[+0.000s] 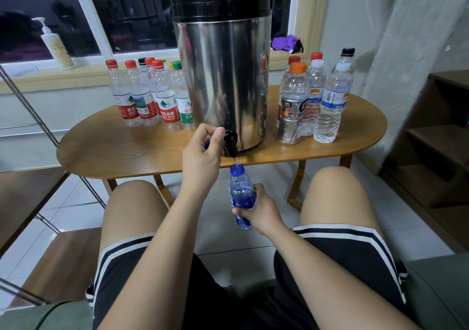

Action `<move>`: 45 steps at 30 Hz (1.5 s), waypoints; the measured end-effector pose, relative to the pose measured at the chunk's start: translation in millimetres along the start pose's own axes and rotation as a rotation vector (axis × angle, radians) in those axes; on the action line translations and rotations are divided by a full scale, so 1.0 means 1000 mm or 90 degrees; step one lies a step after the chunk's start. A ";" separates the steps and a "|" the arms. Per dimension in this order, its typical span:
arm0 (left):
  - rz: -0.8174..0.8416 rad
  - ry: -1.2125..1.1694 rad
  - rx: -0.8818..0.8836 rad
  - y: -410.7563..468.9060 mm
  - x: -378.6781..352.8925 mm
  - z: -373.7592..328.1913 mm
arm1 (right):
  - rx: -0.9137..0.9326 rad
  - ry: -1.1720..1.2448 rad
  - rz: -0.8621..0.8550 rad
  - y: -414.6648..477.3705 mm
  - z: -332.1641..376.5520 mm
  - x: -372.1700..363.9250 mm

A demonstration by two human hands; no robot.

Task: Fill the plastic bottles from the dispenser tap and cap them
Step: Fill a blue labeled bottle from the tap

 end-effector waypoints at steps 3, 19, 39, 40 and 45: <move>-0.002 0.002 -0.002 0.001 0.000 0.000 | 0.000 0.003 -0.002 0.000 0.000 0.000; -0.005 -0.008 0.000 0.001 0.000 0.002 | -0.001 0.014 -0.011 0.002 -0.003 -0.002; 0.012 0.032 -0.019 0.001 0.004 0.003 | 0.001 0.009 0.000 0.001 0.000 -0.001; 0.011 0.030 -0.018 0.001 0.004 0.003 | 0.002 0.010 -0.002 0.001 0.000 -0.001; 0.003 0.036 -0.020 0.000 0.004 0.001 | 0.005 0.012 -0.007 0.000 0.000 0.000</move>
Point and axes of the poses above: each hand's wrist, its own y-axis towards the middle knuckle, its own x-axis out of the back of the hand, z = x × y, the point moved 3 cm from there along y, towards the middle knuckle, and after that the axes turned 5 degrees about -y, right-handed, at the moved point
